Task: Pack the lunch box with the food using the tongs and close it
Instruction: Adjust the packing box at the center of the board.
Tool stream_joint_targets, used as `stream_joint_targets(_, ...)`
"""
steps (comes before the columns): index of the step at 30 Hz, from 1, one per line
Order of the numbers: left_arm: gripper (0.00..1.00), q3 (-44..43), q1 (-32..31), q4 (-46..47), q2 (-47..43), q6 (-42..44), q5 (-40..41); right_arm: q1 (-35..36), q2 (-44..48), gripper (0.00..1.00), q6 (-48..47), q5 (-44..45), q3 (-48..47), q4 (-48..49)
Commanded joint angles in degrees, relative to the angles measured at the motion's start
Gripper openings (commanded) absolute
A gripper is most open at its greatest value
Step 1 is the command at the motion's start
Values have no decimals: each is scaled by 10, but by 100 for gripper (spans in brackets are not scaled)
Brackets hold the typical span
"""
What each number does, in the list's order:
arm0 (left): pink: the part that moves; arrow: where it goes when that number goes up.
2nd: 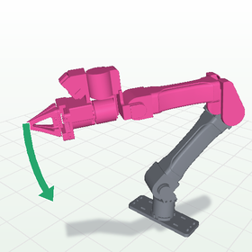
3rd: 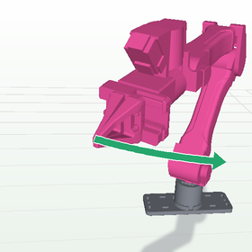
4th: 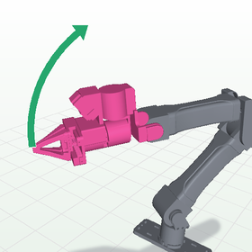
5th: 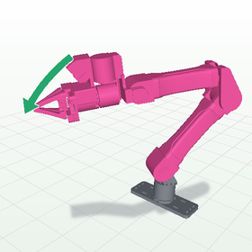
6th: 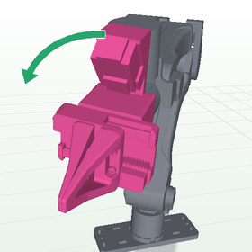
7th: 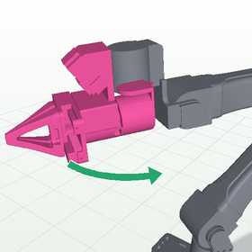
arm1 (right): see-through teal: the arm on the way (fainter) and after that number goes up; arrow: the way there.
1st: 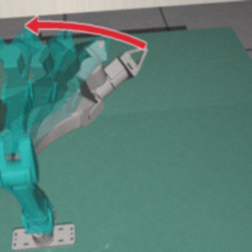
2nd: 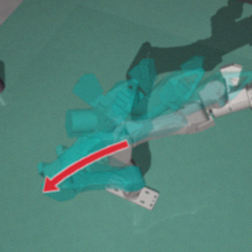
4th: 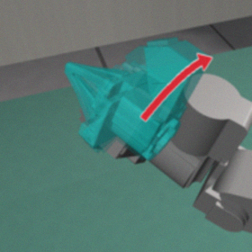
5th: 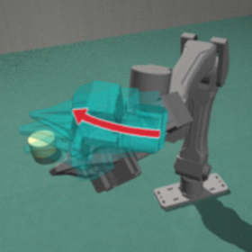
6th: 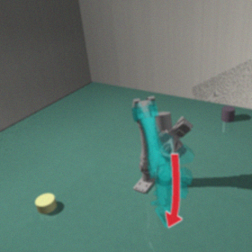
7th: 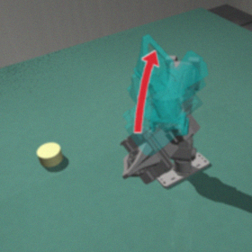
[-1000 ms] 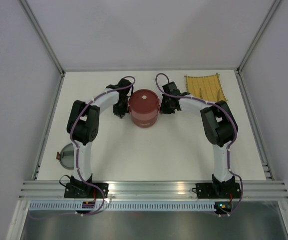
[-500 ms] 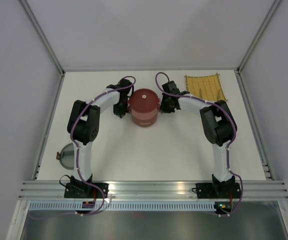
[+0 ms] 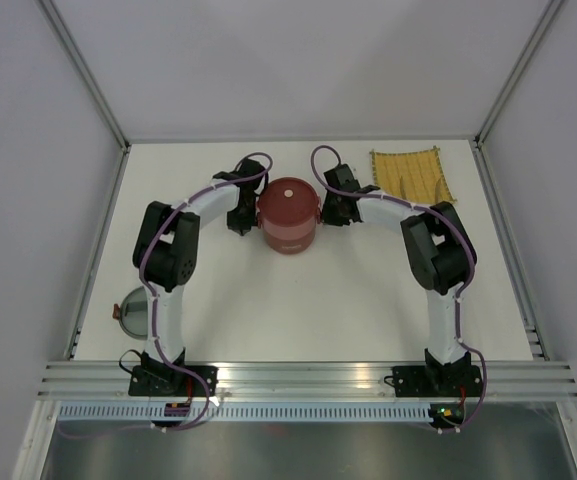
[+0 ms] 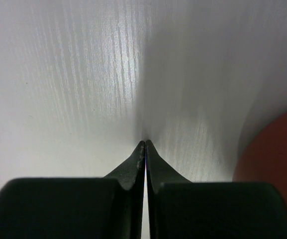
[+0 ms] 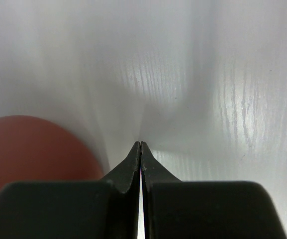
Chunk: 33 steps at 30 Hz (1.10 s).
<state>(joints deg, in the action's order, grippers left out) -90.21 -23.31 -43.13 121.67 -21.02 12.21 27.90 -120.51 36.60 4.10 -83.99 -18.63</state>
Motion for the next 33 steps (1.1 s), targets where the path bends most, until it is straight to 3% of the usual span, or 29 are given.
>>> stream_joint_targets(1, 5, 48, -94, 190, 44, -91, -171, 111, 6, 1, 81, -200, 43, 137)
stream_joint_targets(9, 5, 70, -78, 203, 6, -61, -197, 82, 18, 1, 91, -284, 88, 234)
stream_joint_targets(14, 6, 57, -98, 190, 6, -84, -172, 102, 25, 0, 119, -171, 59, 164)
stream_joint_targets(21, 5, 48, -121, 178, 16, -109, -163, 123, 68, 1, 203, -65, 104, 198)
stream_joint_targets(33, 5, 43, -125, 176, 9, -103, -155, 163, 32, 0, 211, -52, 37, 173)
